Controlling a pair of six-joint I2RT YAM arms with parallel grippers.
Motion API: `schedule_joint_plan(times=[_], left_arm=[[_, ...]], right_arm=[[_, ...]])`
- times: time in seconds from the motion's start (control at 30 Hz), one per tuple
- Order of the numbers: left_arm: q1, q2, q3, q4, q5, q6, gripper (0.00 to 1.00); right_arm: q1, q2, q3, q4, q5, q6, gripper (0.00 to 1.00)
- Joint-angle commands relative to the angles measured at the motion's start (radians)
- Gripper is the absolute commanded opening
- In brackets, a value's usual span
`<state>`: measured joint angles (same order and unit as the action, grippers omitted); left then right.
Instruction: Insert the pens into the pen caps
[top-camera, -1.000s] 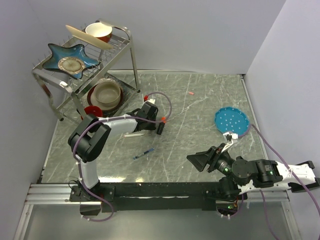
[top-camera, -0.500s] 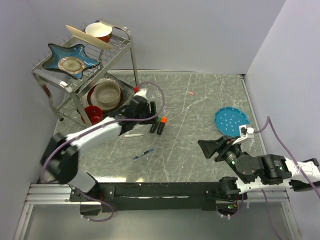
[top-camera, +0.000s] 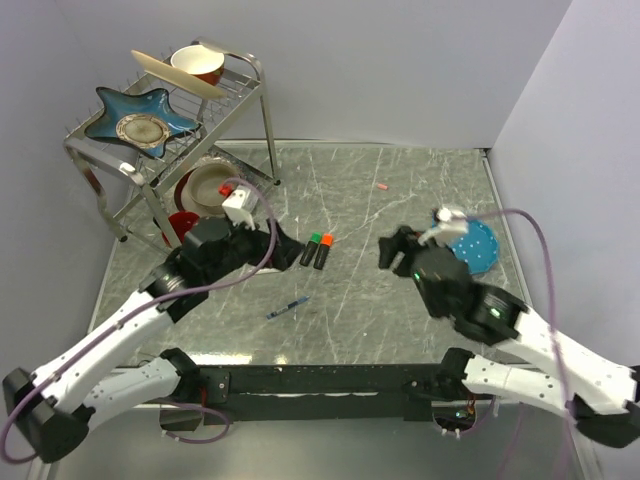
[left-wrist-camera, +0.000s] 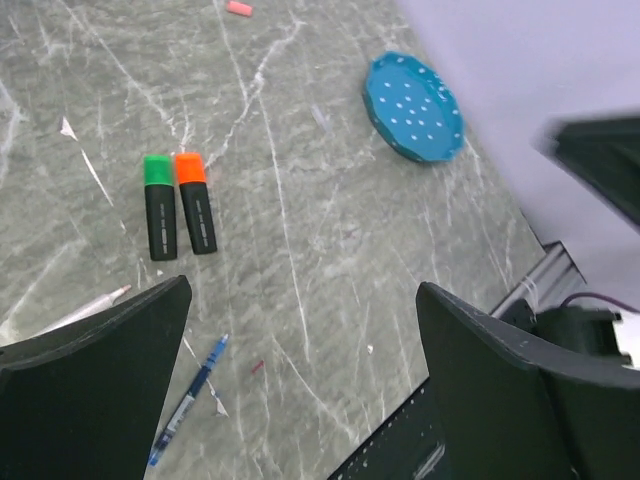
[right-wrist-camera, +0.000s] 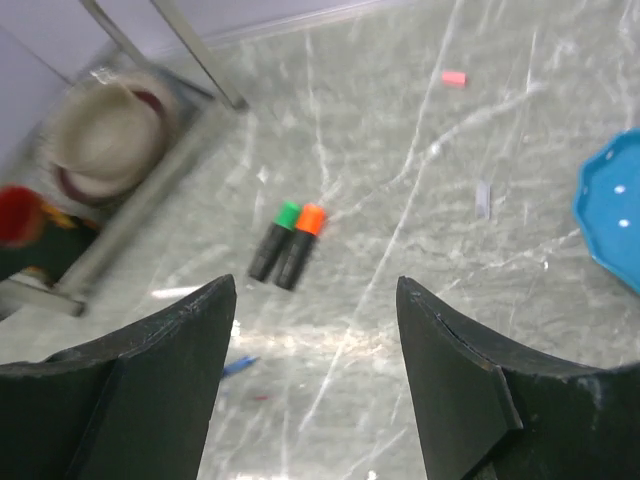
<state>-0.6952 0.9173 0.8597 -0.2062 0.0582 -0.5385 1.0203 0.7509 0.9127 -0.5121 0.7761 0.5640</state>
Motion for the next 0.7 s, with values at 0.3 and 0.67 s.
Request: schedule_joint_plan(times=[0.3, 0.67], left_arm=[[-0.007, -0.239, -0.07, -0.097, 0.055, 0.086, 0.99], [-0.01, -0.36, -0.128, -0.114, 0.048, 0.095, 0.99]], right_arm=[[-0.682, 0.68, 0.342, 0.227, -0.603, -0.168, 0.7], [-0.828, 1.189, 0.751, 0.245, -0.672, -0.138, 0.7]])
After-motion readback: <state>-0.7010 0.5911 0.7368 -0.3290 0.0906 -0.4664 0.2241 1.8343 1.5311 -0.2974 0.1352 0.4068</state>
